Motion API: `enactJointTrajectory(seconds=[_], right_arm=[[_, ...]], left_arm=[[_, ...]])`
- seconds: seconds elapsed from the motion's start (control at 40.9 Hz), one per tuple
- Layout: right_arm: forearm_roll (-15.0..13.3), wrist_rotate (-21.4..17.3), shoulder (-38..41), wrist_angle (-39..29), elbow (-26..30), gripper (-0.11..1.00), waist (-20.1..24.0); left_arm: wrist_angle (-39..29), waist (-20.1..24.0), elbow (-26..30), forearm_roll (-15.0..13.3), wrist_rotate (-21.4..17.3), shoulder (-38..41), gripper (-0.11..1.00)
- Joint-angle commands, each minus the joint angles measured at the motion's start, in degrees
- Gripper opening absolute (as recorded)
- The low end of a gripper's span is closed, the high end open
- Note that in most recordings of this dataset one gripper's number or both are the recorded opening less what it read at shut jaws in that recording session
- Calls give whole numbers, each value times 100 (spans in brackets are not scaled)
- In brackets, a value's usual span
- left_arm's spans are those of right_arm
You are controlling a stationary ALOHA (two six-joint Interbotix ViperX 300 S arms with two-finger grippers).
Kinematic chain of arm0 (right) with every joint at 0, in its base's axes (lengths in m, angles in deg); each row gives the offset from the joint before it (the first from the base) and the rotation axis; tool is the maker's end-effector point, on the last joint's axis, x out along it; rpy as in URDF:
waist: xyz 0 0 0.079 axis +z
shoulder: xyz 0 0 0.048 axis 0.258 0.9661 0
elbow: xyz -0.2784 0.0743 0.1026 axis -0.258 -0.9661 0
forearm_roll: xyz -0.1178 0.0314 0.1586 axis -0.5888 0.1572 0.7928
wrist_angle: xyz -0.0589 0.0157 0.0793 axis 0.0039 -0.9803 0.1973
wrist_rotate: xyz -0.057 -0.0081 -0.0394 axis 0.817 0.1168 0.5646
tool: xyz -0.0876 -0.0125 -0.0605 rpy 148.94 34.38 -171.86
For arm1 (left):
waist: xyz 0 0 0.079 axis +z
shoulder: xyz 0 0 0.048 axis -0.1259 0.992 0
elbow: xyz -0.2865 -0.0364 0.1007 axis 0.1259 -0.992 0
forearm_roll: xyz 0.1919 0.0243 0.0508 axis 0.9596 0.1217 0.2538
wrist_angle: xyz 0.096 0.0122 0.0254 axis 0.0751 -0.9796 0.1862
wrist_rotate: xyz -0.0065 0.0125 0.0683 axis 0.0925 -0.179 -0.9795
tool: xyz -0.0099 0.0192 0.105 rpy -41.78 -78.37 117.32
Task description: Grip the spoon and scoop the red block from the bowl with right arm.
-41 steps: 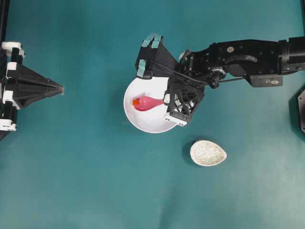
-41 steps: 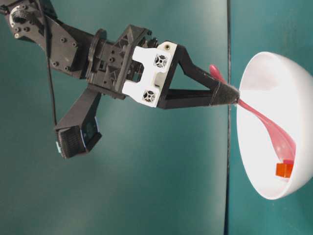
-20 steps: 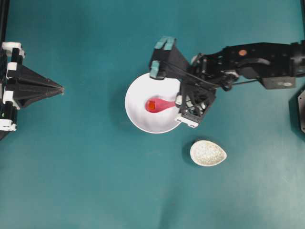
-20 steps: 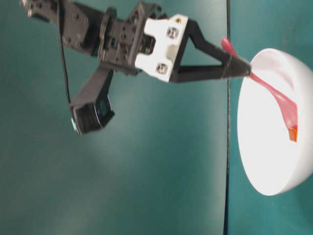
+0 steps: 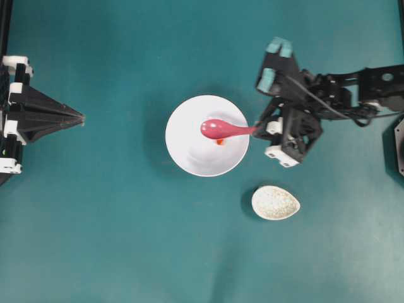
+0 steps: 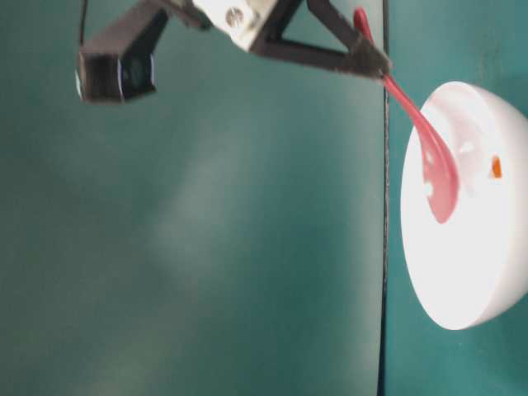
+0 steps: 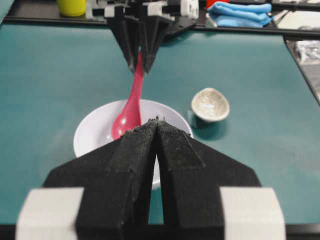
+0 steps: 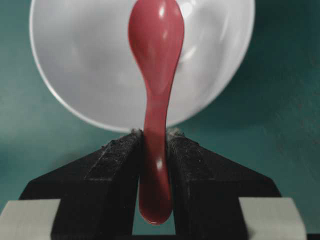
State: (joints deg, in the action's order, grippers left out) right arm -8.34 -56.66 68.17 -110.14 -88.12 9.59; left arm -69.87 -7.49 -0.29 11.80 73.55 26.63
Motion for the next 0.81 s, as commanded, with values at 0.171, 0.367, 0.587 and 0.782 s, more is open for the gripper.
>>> enactJointTrajectory(seconds=[0.171, 0.367, 0.587, 0.782], right_arm=[[44, -26, -246, -422, 105, 24, 18], [44, -26, 158, -1143, 817, 24, 18], [26, 26, 1099, -2531, 2039, 24, 18], [-9, 62, 1556, -3296, 2760, 24, 18]], left_arm=[[26, -9, 158, 18, 0, 44, 0], [26, -9, 158, 18, 0, 44, 0], [26, -9, 158, 18, 0, 44, 0], [26, -9, 158, 18, 0, 44, 0]])
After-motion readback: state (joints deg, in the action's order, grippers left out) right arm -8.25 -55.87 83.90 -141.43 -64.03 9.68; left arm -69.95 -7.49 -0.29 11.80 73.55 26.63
